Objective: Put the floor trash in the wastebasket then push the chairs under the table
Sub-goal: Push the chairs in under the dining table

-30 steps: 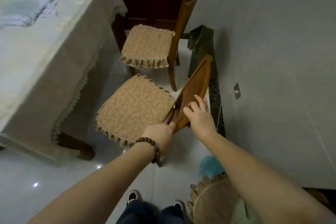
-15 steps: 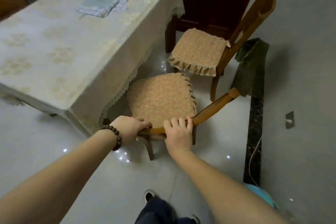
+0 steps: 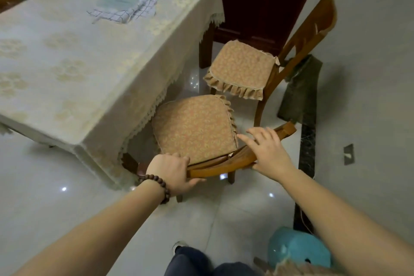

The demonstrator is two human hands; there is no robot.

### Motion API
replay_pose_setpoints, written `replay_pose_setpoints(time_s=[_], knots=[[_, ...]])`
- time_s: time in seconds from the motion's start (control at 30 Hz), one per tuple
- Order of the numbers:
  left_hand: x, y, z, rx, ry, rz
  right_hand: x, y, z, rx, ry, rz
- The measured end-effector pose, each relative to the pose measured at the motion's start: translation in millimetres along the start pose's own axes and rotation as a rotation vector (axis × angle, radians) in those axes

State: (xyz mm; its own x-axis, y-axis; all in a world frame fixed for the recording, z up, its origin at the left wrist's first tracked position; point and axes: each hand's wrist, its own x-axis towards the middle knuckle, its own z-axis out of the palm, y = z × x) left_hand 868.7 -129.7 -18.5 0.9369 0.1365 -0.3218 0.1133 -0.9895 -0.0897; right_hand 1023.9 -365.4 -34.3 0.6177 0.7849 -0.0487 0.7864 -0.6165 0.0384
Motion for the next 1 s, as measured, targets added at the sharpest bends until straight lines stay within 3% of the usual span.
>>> replay_pose_setpoints(time_s=[0.23,0.47,0.77,1.0], knots=[[1,5,3,-0.021,0.004,-0.050,7,13,6,-0.057,0.030,-0.152],[39,38,-7,-0.080,0.013,-0.143,42,76,10,-0.041,0.112,-0.302],[71,74,-27,-0.174,-0.008,-0.432,116,127,10,-0.044,0.063,-0.525],[94,72,-32,-0.175,0.029,-0.678,211,119,-6,-0.124,0.026,-0.736]])
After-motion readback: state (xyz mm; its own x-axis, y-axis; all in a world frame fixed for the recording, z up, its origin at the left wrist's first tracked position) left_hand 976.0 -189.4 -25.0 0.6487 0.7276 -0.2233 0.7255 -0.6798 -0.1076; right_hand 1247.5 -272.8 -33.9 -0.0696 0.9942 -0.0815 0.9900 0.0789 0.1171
